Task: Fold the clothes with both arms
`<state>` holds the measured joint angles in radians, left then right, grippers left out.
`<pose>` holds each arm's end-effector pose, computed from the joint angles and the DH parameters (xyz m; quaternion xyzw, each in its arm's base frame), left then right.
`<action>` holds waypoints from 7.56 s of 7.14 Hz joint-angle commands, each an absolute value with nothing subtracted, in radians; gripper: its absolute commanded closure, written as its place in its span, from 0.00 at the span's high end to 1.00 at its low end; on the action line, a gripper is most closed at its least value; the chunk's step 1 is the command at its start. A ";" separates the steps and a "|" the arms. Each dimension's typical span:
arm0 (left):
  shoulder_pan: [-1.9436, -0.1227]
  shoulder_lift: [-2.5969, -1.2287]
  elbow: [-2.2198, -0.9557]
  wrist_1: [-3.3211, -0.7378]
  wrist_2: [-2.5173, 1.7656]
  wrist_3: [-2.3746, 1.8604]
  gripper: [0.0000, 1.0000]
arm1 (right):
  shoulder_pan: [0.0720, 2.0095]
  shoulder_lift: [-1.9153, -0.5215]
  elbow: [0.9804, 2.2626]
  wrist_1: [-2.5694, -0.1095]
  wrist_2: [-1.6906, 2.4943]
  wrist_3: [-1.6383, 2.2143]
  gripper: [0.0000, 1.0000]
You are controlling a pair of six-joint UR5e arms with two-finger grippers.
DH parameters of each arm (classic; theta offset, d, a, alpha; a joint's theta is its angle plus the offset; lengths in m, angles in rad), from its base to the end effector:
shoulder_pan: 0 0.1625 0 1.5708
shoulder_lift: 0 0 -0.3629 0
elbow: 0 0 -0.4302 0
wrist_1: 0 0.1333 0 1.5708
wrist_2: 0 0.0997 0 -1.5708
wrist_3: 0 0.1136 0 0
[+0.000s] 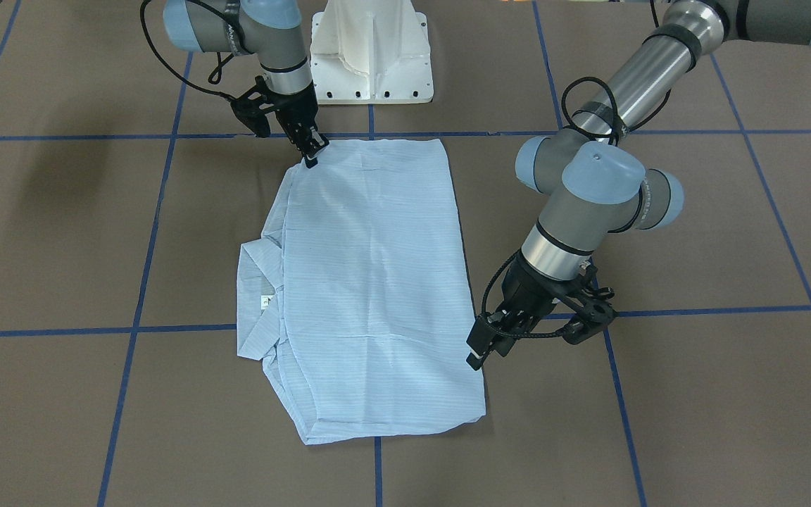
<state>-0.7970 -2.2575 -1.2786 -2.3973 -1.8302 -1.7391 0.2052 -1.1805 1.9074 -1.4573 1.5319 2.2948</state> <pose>0.4598 -0.6196 0.2218 0.0750 0.5734 -0.3114 0.7541 -0.5697 -0.2592 0.2137 -0.0875 -0.3988 0.4161 0.8125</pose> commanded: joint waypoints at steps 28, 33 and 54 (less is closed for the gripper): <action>-0.409 -1.932 -2.174 -1.935 -1.733 -2.211 0.00 | 0.332 -1.180 2.182 -1.577 1.598 2.329 0.00; -0.691 -2.158 -1.754 -1.954 -1.811 -1.979 0.00 | 0.644 -0.910 1.762 -1.563 1.778 2.063 0.00; -1.363 -1.612 -1.535 -2.302 -2.338 -0.219 1.00 | 1.277 -1.397 1.425 -1.087 2.275 0.655 1.00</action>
<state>-1.2642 -1.6498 -1.5343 -2.3649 -2.2294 -0.3824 1.2317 -1.2940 1.3654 -1.0710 2.2447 0.7786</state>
